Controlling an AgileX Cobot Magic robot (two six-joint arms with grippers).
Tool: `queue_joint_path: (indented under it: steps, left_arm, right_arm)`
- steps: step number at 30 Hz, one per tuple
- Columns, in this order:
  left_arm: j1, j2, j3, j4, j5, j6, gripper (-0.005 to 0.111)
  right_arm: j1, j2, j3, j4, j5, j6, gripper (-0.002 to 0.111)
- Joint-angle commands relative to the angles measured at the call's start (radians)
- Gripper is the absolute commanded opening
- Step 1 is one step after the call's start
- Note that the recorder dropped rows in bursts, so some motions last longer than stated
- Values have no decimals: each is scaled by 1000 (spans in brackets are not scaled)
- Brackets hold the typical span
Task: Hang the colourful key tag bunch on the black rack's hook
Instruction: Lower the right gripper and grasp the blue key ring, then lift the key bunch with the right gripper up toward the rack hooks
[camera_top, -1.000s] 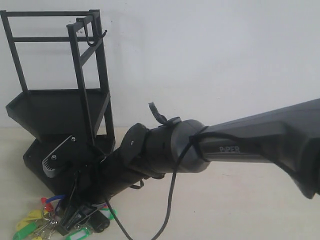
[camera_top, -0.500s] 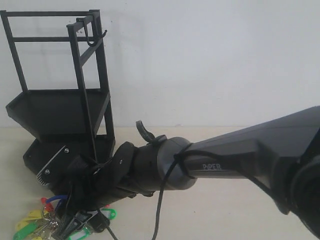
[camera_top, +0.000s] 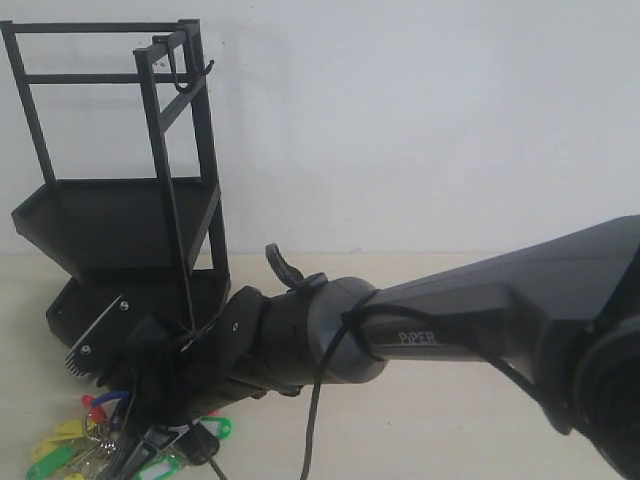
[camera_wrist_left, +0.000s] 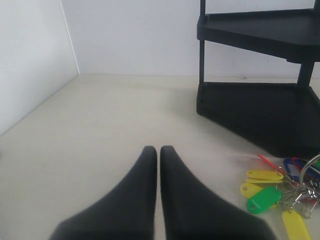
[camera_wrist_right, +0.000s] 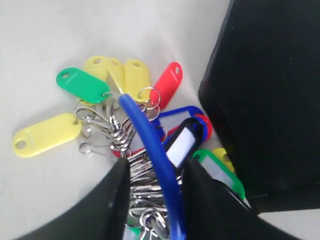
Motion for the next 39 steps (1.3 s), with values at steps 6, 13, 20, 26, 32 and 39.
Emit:
queue_joint_path:
  steps: [6, 13, 20, 26, 32, 39]
  left_arm:
    - [-1, 4, -2, 0, -1, -6, 4]
    - [-1, 4, -2, 0, -1, -6, 4]
    - [-1, 4, -2, 0, -1, -6, 4]
    - [-1, 4, -2, 0, -1, -6, 4]
    - [-1, 4, -2, 0, -1, -6, 4]
    - [-1, 4, -2, 0, -1, -6, 4]
  right_arm:
    - [0, -2, -5, 2, 81, -65, 0]
    - [0, -58, -5, 2, 144, -9, 0]
    - [-8, -194, -5, -172, 291, 229, 0]
    - [-11, -338, -5, -451, 505, 518, 0]
    - [-7, -487, -3, -544, 650, 636, 0]
    - [-30, -640, -3, -759, 703, 960, 0]
